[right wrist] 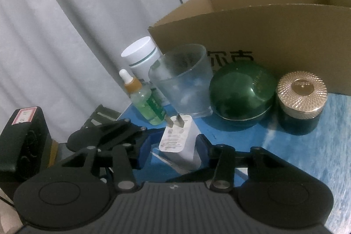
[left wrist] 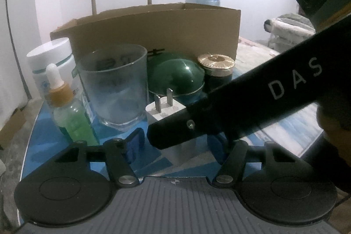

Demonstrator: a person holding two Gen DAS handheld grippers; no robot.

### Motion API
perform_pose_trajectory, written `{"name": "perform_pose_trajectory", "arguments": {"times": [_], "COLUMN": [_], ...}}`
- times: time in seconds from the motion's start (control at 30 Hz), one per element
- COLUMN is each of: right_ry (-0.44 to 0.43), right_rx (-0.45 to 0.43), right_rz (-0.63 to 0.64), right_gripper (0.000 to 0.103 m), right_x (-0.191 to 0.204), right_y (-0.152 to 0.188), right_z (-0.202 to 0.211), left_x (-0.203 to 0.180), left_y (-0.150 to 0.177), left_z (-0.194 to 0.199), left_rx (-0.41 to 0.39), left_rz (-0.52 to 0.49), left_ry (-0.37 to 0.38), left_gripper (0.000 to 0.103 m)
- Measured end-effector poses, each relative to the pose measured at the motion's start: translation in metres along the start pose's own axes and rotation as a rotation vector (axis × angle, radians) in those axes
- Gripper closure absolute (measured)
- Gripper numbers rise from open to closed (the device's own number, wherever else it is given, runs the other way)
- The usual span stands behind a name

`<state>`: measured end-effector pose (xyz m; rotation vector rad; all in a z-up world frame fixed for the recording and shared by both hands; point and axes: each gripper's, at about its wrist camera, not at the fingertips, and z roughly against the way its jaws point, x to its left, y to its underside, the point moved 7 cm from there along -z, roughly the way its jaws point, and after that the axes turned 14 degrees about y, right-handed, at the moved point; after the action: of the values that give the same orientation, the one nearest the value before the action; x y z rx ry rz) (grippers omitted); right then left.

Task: Organize rigid objects
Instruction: 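Close the right gripper around the white plug charger, then carry the white charger into the cardboard box and open the right gripper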

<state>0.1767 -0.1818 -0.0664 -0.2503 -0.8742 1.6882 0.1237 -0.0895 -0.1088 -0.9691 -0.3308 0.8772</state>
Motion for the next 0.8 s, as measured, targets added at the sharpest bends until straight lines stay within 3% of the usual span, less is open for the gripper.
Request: {"name": "perform_pose_trajectory", "arguments": {"times": [0.1, 0.23, 0.5, 0.67, 0.8], "right_ry": [0.009, 0.007, 0.003, -0.004, -0.002], "right_rx": [-0.001, -0.003, -0.059, -0.170, -0.234], "right_rz": [-0.008, -0.018, 0.009, 0.080, 0.125], "right_gripper": [0.063, 0.063, 0.063, 0.063, 0.063], "right_x": [-0.002, -0.004, 0.009, 0.027, 0.034], "right_y": [0.000, 0.001, -0.009, -0.045, -0.096], "right_z": [-0.001, 0.001, 0.033, 0.072, 0.089], "left_x": [0.001, -0.002, -0.018, -0.025, -0.008], "left_y": [0.002, -0.008, -0.030, -0.079, -0.131], "left_z": [0.002, -0.008, 0.021, 0.046, 0.051], "left_rx": [-0.004, -0.013, -0.056, -0.117, -0.140], "left_rz": [-0.002, 0.000, -0.036, -0.143, -0.182], "left_ry": [-0.002, -0.022, -0.052, -0.124, -0.139], "left_gripper": [0.049, 0.058, 0.059, 0.059, 0.059]}}
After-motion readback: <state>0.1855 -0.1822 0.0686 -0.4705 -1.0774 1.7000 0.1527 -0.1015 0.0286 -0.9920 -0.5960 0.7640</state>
